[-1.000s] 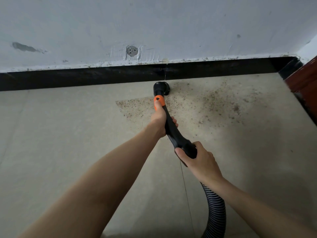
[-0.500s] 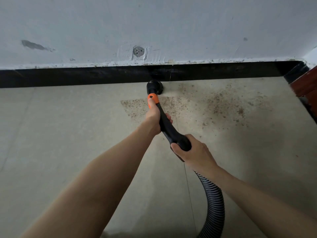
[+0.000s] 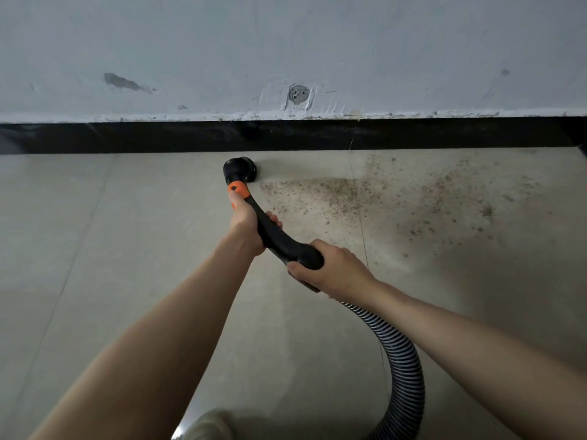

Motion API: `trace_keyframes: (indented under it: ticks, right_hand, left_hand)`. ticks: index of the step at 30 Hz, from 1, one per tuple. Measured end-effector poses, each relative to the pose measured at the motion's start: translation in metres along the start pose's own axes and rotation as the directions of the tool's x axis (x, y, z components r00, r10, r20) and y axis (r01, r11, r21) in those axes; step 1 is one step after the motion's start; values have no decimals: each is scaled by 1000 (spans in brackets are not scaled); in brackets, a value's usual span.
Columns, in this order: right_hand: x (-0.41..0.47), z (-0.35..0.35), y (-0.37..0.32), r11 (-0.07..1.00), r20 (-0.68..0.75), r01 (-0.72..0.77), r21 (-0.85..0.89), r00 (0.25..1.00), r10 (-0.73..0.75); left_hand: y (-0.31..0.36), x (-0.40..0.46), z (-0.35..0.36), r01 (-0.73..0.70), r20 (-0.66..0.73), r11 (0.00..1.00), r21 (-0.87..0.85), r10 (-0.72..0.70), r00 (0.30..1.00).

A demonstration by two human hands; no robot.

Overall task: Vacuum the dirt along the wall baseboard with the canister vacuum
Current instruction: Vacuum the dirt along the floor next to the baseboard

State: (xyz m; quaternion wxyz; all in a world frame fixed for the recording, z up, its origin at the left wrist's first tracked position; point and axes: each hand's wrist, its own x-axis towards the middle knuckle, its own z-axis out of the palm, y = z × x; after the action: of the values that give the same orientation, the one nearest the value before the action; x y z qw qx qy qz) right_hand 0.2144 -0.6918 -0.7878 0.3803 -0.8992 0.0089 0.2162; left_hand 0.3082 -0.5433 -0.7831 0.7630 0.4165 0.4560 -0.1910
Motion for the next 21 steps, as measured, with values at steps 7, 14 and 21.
trace_keyframes:
  ticks: [7, 14, 21]
  right_hand:
    - [-5, 9, 2, 1000, 118, 3, -17, 993, -1]
    - [-17, 13, 10, 1000, 56, -23, -15, 998, 24]
    - [-32, 15, 21, 996, -11, -85, 31, 996, 85]
  left_hand:
    - [-15, -10, -20, 23, 41, 998, -51, -21, 999]
    - [-28, -19, -17, 10, 49, 999, -38, -8, 999]
    - [-42, -22, -10, 26, 74, 1000, 0, -26, 997]
